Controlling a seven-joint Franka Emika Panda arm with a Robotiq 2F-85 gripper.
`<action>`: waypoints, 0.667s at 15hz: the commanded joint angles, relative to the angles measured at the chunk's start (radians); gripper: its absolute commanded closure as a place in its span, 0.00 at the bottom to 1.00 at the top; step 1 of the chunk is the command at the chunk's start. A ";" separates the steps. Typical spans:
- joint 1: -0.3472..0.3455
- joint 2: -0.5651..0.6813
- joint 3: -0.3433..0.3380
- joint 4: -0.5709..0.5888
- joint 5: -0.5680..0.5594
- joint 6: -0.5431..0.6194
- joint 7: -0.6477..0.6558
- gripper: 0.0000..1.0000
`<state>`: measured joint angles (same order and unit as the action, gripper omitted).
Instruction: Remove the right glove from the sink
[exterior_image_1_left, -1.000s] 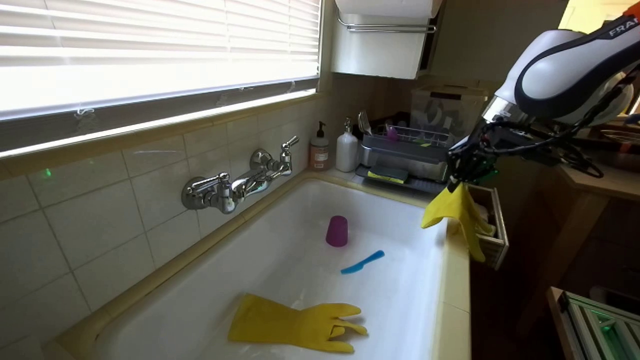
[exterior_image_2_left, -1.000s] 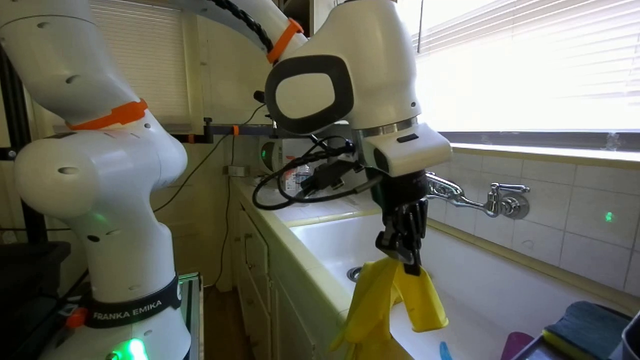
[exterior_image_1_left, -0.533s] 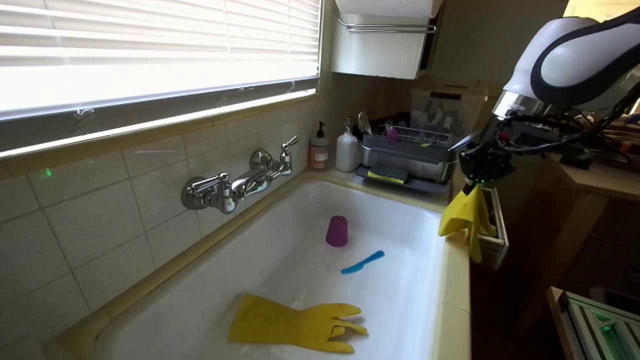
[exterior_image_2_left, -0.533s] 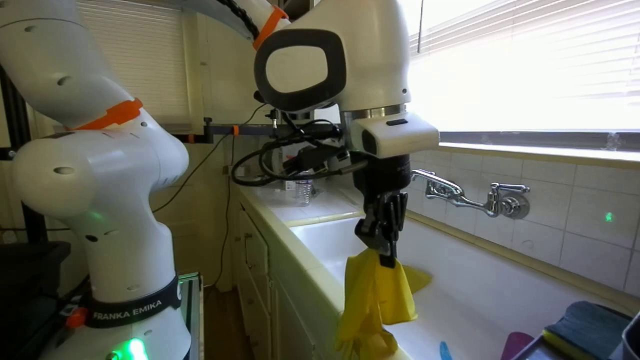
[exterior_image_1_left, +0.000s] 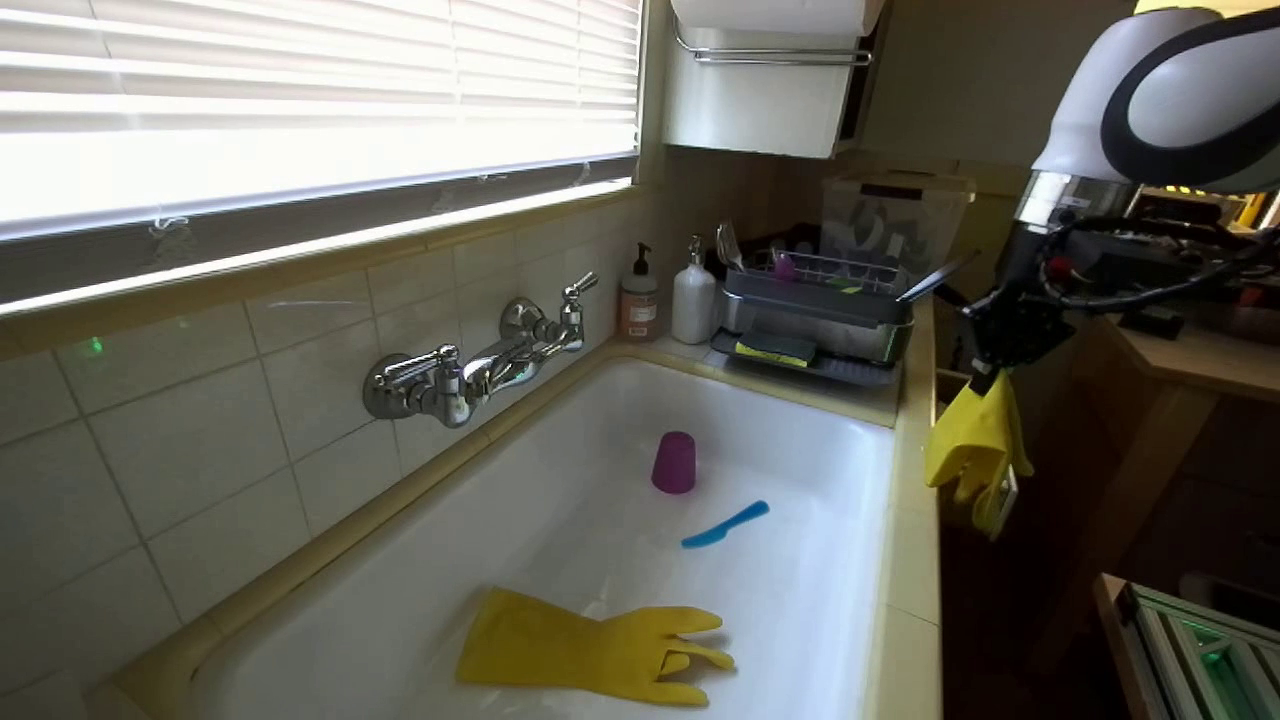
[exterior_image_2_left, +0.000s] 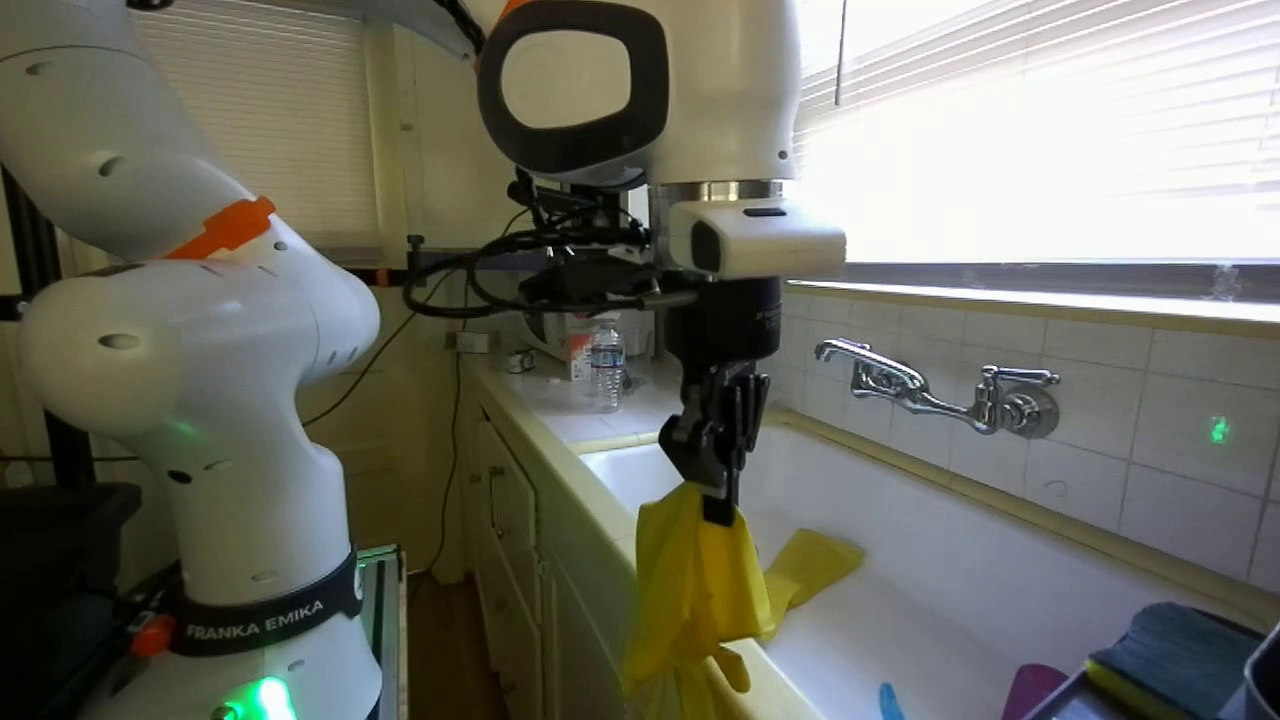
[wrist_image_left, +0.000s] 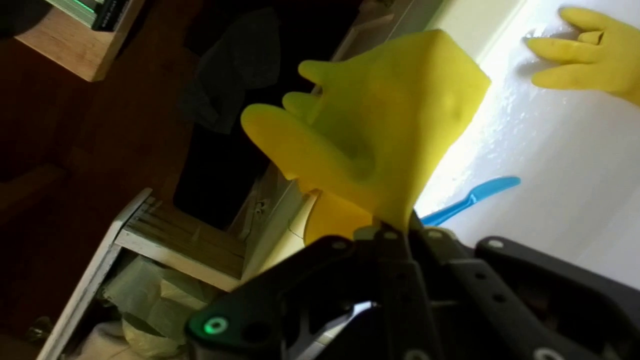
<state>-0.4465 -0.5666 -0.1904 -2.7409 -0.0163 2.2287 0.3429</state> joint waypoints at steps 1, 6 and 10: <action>-0.015 -0.037 0.008 -0.009 -0.037 -0.049 -0.004 1.00; -0.011 -0.008 0.019 -0.009 -0.035 0.003 0.017 1.00; -0.009 0.038 0.024 0.003 -0.037 0.010 0.026 1.00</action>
<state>-0.4492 -0.5667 -0.1779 -2.7412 -0.0297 2.2156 0.3447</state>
